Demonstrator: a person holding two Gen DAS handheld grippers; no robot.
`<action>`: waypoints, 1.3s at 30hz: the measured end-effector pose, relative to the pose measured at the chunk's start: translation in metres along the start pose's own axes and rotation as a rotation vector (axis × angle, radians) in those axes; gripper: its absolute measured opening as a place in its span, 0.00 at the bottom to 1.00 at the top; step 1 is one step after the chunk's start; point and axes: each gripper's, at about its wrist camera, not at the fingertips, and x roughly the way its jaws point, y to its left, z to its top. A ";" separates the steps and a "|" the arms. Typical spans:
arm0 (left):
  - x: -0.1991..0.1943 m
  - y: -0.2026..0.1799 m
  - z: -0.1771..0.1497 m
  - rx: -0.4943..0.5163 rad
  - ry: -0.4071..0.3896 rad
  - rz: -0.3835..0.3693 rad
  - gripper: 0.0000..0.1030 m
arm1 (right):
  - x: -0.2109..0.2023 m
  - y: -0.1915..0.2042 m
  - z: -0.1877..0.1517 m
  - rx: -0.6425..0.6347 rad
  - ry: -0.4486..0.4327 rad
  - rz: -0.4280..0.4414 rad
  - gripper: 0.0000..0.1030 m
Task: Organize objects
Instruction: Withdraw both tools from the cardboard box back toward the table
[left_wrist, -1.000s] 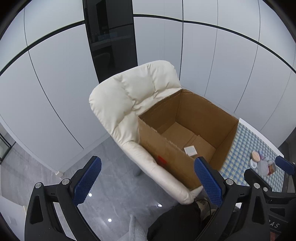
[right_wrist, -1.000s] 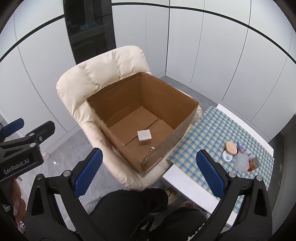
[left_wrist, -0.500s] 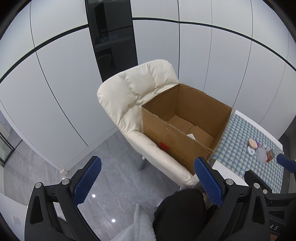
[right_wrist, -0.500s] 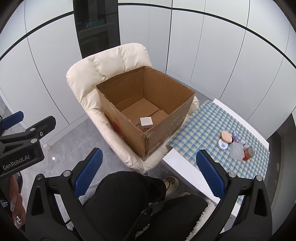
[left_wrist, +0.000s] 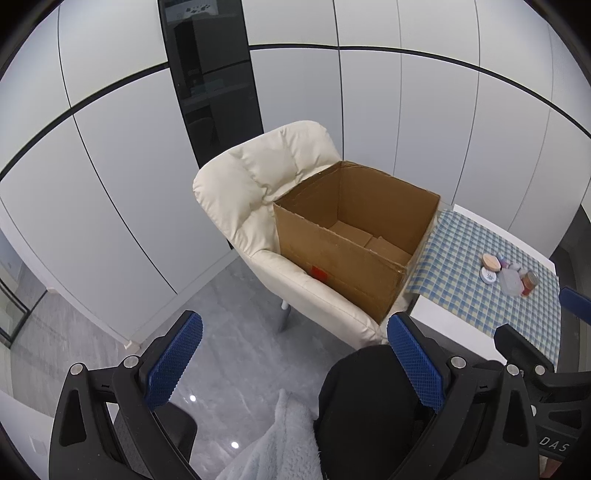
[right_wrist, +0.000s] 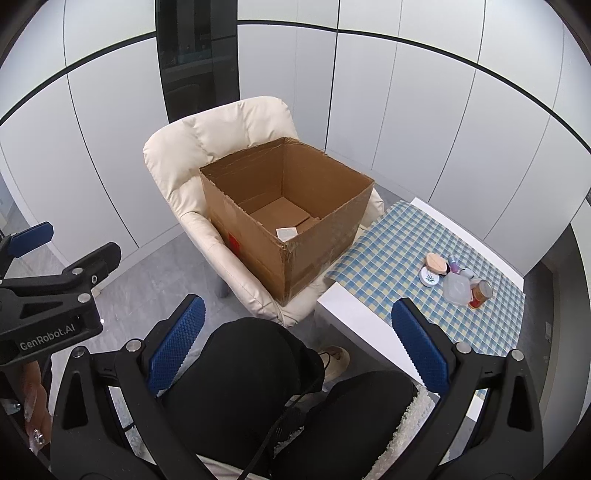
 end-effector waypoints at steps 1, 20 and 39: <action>-0.003 -0.001 -0.002 0.003 -0.002 -0.003 0.98 | -0.002 0.000 -0.001 0.001 -0.003 -0.002 0.99; -0.014 -0.049 0.008 0.094 -0.044 -0.065 0.98 | -0.012 -0.055 -0.017 0.138 -0.015 -0.079 0.99; 0.002 -0.164 0.019 0.285 -0.037 -0.235 0.98 | -0.024 -0.166 -0.063 0.381 0.030 -0.273 0.99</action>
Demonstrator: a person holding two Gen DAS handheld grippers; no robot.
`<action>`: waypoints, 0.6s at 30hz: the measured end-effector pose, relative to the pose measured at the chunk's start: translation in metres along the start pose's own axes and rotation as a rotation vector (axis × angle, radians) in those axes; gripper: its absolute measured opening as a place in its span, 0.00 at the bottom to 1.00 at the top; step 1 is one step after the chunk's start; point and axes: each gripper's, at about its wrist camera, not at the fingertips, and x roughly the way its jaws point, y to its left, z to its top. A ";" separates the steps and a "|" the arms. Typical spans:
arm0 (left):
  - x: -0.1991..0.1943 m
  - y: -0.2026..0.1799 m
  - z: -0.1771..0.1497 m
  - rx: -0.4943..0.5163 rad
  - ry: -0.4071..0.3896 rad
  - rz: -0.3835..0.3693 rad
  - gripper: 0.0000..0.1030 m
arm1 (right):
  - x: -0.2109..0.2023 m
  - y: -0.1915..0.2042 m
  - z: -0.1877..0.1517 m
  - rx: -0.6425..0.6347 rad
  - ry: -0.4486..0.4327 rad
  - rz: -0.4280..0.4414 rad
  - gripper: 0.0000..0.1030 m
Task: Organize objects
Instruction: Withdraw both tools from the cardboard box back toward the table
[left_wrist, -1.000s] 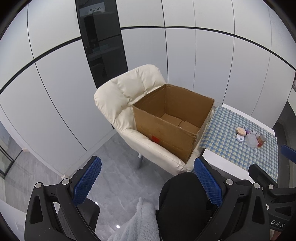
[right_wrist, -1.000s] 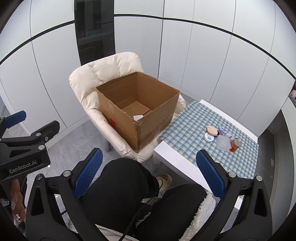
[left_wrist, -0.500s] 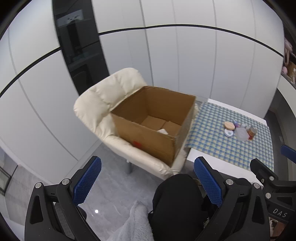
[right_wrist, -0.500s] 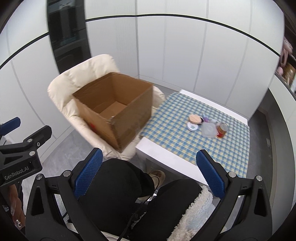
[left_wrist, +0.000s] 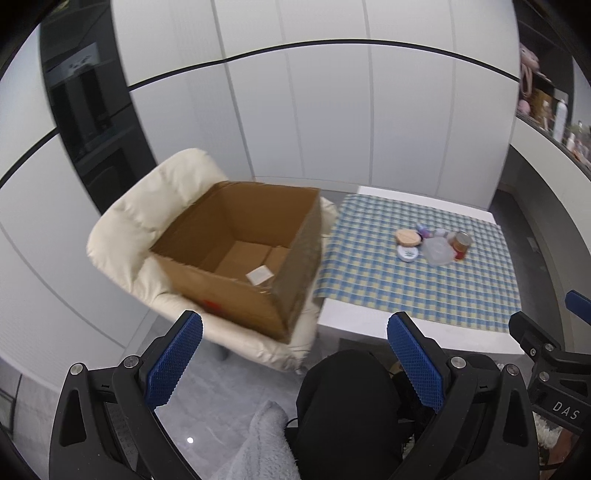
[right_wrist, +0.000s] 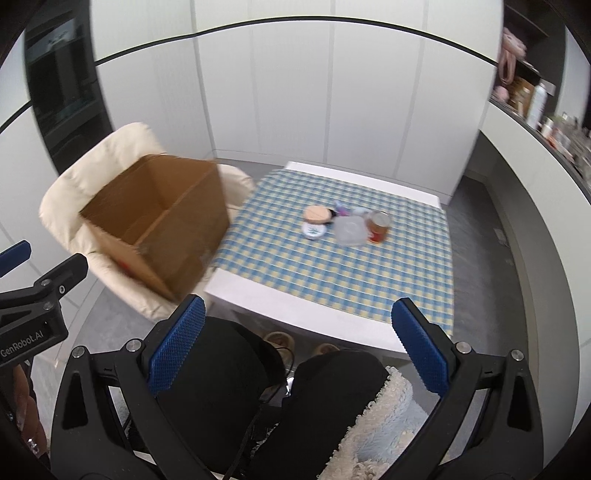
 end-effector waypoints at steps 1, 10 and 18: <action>0.002 -0.005 0.001 0.009 0.001 -0.011 0.98 | 0.000 -0.006 -0.001 0.013 0.003 -0.010 0.99; 0.022 -0.055 0.012 0.082 0.020 -0.108 0.97 | 0.009 -0.059 -0.010 0.117 0.042 -0.097 0.99; 0.059 -0.076 0.024 0.092 0.061 -0.144 0.97 | 0.041 -0.081 -0.003 0.154 0.074 -0.117 0.99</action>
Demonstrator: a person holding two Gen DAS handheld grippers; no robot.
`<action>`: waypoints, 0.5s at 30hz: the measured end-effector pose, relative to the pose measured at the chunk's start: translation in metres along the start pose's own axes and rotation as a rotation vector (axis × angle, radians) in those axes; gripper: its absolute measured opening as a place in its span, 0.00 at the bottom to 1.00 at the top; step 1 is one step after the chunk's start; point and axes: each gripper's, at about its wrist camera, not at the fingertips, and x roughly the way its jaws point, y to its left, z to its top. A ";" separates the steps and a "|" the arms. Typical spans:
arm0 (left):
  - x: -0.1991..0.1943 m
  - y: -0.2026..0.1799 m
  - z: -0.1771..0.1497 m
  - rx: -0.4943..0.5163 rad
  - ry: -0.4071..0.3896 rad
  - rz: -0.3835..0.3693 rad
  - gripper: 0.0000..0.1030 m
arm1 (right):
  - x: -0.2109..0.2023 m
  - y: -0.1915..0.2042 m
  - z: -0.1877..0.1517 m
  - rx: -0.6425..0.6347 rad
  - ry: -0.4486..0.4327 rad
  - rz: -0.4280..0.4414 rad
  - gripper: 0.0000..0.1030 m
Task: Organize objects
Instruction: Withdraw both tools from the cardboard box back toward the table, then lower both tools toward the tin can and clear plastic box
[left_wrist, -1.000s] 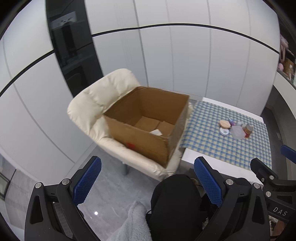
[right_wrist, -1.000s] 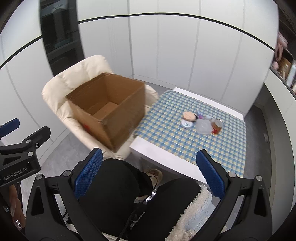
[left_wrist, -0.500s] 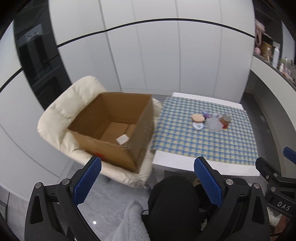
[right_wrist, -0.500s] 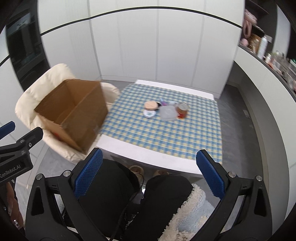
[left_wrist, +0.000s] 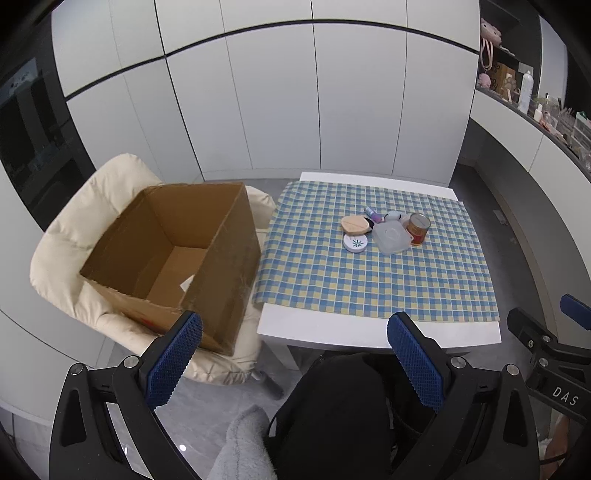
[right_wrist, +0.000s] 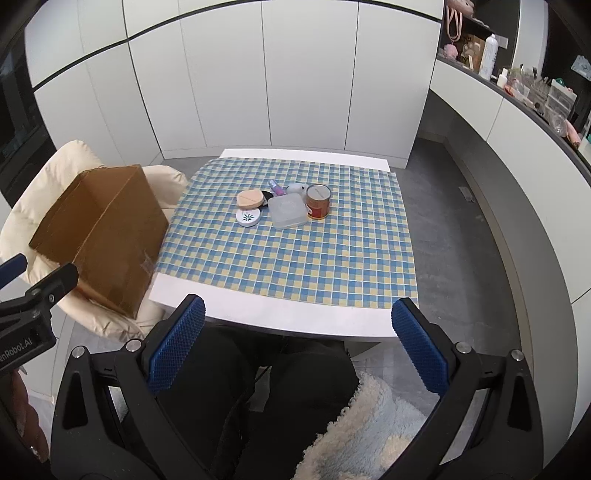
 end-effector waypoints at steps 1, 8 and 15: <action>0.005 0.000 0.001 -0.002 0.007 -0.004 0.97 | 0.002 0.002 0.001 -0.001 0.003 0.000 0.99; 0.041 -0.001 0.014 -0.021 0.044 -0.014 0.97 | 0.035 0.008 0.016 -0.010 0.016 -0.010 0.99; 0.085 -0.005 0.028 -0.035 0.039 -0.036 0.97 | 0.077 0.008 0.034 -0.004 0.040 -0.015 0.99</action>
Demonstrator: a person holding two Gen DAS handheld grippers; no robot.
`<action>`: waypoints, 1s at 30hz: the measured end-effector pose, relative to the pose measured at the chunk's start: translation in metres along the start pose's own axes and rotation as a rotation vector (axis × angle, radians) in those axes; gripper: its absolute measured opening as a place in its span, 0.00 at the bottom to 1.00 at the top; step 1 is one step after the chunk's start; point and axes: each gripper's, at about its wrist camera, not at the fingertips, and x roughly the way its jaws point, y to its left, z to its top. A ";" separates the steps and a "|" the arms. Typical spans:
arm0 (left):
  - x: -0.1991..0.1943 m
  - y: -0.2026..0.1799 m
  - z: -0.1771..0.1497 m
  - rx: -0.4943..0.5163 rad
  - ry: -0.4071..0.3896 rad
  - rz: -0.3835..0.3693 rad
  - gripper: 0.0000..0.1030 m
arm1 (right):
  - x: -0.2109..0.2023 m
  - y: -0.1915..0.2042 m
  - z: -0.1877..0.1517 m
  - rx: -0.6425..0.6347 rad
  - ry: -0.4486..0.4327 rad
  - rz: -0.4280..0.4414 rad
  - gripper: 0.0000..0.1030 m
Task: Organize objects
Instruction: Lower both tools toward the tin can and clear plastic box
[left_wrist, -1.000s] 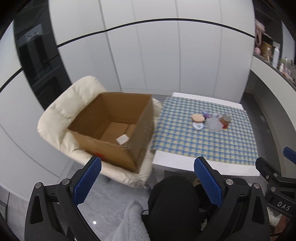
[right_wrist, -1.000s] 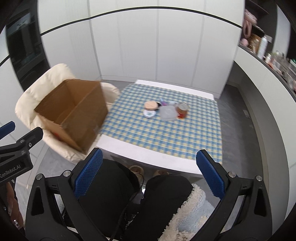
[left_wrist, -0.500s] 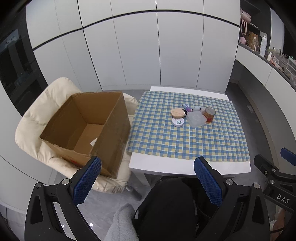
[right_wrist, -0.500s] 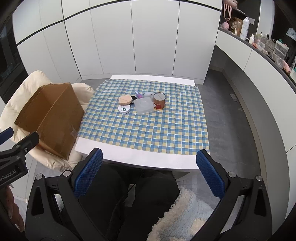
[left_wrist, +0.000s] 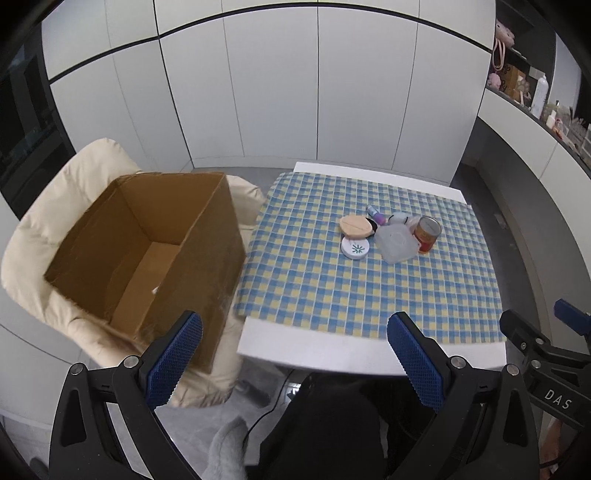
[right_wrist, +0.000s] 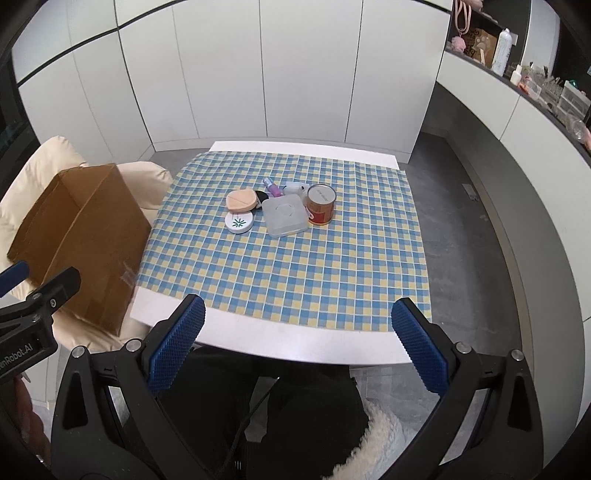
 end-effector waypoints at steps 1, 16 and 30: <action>0.008 -0.001 0.001 0.001 0.002 -0.004 0.97 | 0.007 -0.001 0.003 0.004 0.005 0.002 0.99; 0.136 -0.017 0.046 0.018 0.114 -0.008 0.97 | 0.139 -0.014 0.051 0.038 0.105 -0.046 0.99; 0.247 -0.032 0.072 0.040 0.232 -0.043 0.97 | 0.258 -0.033 0.087 0.084 0.178 -0.082 0.99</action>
